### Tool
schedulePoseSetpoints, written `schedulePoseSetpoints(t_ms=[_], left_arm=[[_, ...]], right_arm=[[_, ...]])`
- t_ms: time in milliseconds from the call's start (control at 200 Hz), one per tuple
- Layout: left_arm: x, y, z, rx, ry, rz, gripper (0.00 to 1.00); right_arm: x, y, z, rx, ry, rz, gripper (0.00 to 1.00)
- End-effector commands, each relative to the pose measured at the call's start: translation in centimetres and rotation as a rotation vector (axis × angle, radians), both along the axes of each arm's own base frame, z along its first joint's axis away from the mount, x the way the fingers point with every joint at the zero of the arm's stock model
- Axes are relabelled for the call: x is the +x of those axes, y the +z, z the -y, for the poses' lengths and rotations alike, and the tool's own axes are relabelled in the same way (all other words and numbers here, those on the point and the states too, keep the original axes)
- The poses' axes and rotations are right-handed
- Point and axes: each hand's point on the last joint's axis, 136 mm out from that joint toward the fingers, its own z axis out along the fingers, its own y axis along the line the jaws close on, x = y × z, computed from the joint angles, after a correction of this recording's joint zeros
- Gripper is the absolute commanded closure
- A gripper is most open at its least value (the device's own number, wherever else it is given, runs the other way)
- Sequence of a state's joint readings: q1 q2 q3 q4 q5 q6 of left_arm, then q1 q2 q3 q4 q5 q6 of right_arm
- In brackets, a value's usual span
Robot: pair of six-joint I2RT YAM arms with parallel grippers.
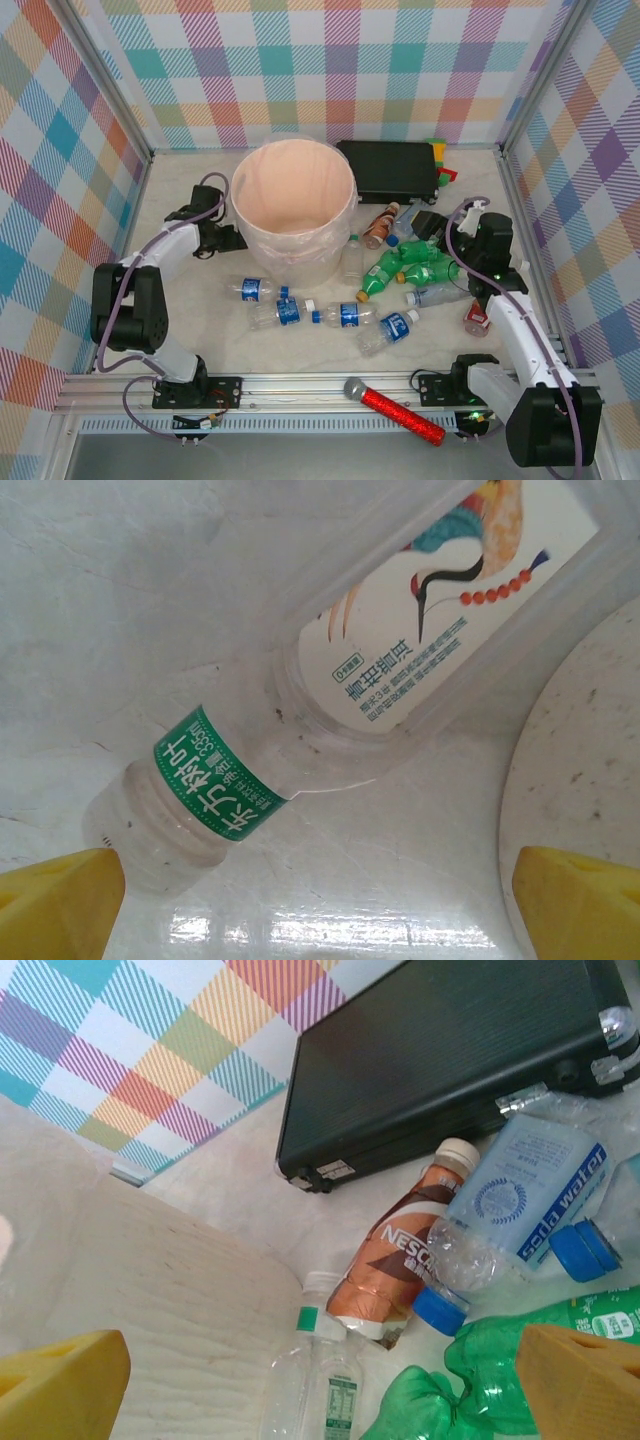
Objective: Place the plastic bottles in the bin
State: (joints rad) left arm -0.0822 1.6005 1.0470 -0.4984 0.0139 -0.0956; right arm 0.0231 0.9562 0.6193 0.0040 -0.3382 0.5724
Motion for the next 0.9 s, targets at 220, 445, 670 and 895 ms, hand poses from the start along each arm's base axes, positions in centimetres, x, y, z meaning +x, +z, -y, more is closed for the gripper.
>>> schedulePoseSetpoints(t_ms=[220,445,670,895], left_arm=[[1.1,-1.8,0.3,-0.015,-0.052,-0.079,0.0],[1.4,-2.9,0.5,-0.022,-0.059,-0.108,0.02],[1.6,-3.3,0.6,-0.032,-0.05,-0.121,0.12],[1.8,-3.1,1.1,-0.064,-0.04,-0.116,0.18]], right_arm=[[0.2,1.0,-0.9,0.028,0.033,0.007,0.01],[0.4,0.6,-0.9,0.028,0.027,-0.008,0.01],[0.5,0.1,-1.0,0.034,0.024,-0.022,0.01],[0.6,-0.2,-0.9,0.032,0.018,-0.034,0.01]])
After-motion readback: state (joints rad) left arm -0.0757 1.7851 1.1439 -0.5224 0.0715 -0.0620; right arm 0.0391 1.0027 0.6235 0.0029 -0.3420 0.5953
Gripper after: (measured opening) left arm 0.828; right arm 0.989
